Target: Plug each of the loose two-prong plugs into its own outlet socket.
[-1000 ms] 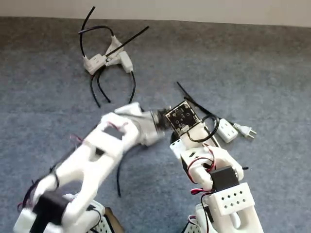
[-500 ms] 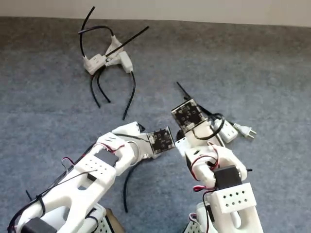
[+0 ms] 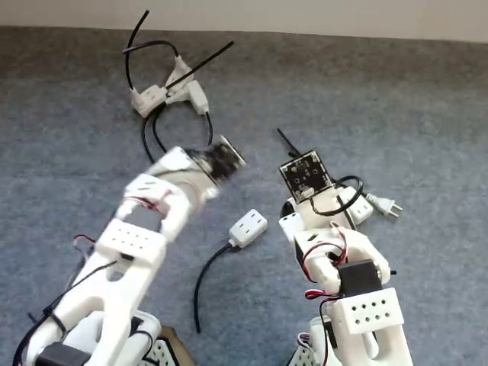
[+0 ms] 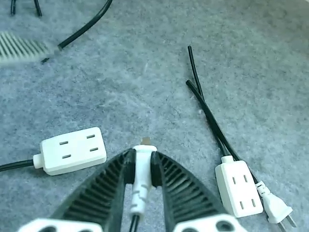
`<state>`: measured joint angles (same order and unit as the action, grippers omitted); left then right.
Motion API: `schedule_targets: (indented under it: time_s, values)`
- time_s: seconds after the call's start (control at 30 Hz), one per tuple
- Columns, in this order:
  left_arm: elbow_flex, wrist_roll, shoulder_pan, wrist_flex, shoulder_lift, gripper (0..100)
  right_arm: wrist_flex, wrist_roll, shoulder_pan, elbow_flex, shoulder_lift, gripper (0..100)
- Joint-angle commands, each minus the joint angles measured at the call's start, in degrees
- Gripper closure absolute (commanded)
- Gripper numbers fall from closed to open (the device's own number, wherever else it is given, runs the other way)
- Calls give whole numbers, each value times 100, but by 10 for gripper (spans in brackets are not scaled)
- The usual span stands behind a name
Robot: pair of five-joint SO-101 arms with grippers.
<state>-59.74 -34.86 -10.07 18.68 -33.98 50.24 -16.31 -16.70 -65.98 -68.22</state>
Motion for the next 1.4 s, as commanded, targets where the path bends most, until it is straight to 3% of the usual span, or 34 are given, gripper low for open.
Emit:
schedule_targets:
  time_s: [0.0,0.1,0.37,0.53,0.7,1.03,1.23,1.37]
  values:
    - [497,70,936,0,-84,787,-101,79,40,312,40,991]
    - [497,211,1490,0,-84,787,-101,79,22,426,171,991]
    - [400,2980,2756,35,-75,787,927,88,-505,2738,2932,991]
    - [-57,3886,2949,9,-75,787,1701,88,-884,4391,4462,991]
    - [-365,4044,2941,0,-75,787,2264,0,-901,5534,5631,991]
    - [-505,4026,2941,-141,-66,787,2484,-1653,-919,5895,6589,991]
    - [-963,4026,2941,-1055,-75,787,2492,-1653,-1138,5877,6615,991]
    - [-1015,4026,2932,-1160,-75,787,2440,-1635,-1525,5613,6607,991]
